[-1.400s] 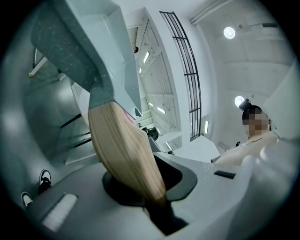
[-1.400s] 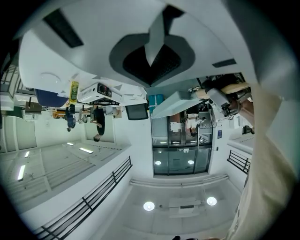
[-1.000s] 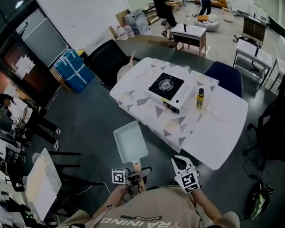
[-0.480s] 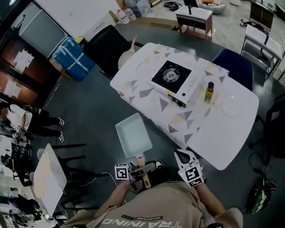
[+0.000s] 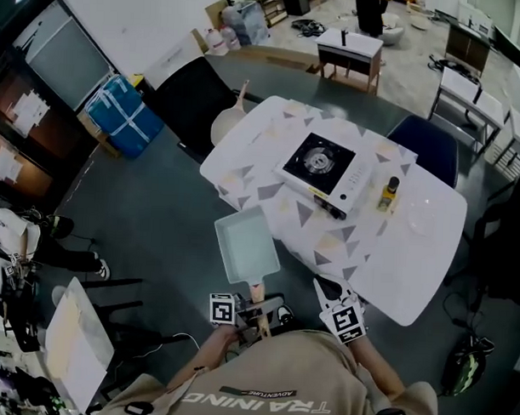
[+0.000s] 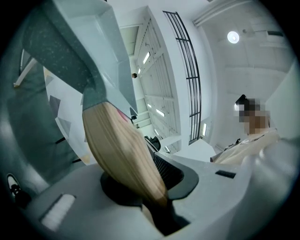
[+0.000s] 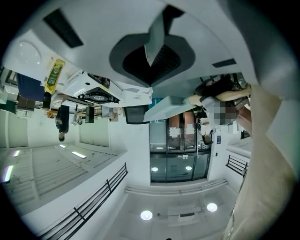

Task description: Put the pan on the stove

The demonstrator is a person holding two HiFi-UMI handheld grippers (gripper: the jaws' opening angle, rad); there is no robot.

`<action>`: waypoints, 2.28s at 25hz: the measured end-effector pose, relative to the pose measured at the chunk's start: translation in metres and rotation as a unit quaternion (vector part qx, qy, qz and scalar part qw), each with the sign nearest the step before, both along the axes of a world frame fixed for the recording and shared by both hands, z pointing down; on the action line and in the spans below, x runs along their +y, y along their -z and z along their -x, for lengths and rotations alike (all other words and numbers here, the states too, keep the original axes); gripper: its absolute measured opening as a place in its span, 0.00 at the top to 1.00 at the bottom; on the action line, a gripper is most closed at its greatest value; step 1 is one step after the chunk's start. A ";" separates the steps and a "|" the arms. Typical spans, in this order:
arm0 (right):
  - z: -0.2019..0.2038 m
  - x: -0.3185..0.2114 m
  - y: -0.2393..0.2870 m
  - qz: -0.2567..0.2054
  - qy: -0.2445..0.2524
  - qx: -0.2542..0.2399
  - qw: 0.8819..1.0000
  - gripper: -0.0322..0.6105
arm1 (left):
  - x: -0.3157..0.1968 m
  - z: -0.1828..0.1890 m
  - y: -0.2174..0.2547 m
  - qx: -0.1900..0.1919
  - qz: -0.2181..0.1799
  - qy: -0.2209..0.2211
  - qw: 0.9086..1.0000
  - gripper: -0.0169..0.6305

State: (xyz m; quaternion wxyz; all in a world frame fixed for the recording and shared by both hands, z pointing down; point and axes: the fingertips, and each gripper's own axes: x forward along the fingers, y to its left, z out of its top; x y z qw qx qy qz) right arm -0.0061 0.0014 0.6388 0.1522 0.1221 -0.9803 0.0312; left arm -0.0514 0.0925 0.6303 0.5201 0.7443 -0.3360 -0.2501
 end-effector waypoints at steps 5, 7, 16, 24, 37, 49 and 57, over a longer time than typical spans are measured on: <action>0.035 -0.016 0.014 0.000 -0.051 -0.020 0.998 0.95 | -0.014 0.038 -0.005 -0.002 0.002 -0.024 1.000 0.86; 0.044 -0.018 0.011 0.004 -0.069 -0.018 0.997 0.95 | -0.018 0.051 -0.008 0.000 0.001 -0.033 0.999 0.86; 0.061 -0.033 0.001 0.010 -0.126 0.011 0.992 0.95 | -0.031 0.089 -0.024 0.012 0.010 -0.079 0.997 0.85; 0.098 -0.094 -0.003 0.010 -0.126 0.002 0.992 0.95 | -0.079 0.121 -0.028 0.013 0.013 -0.080 0.997 0.85; 0.144 -0.194 -0.001 0.008 -0.091 -0.017 0.996 0.95 | -0.169 0.153 -0.014 0.007 0.011 -0.093 0.996 0.85; 0.143 -0.201 -0.011 0.043 -0.120 0.005 0.992 0.95 | -0.223 0.156 -0.007 0.010 0.005 -0.153 0.988 0.84; 0.139 -0.221 0.007 0.025 -0.227 0.011 0.973 0.95 | -0.245 0.168 -0.017 -0.001 0.008 -0.258 0.966 0.84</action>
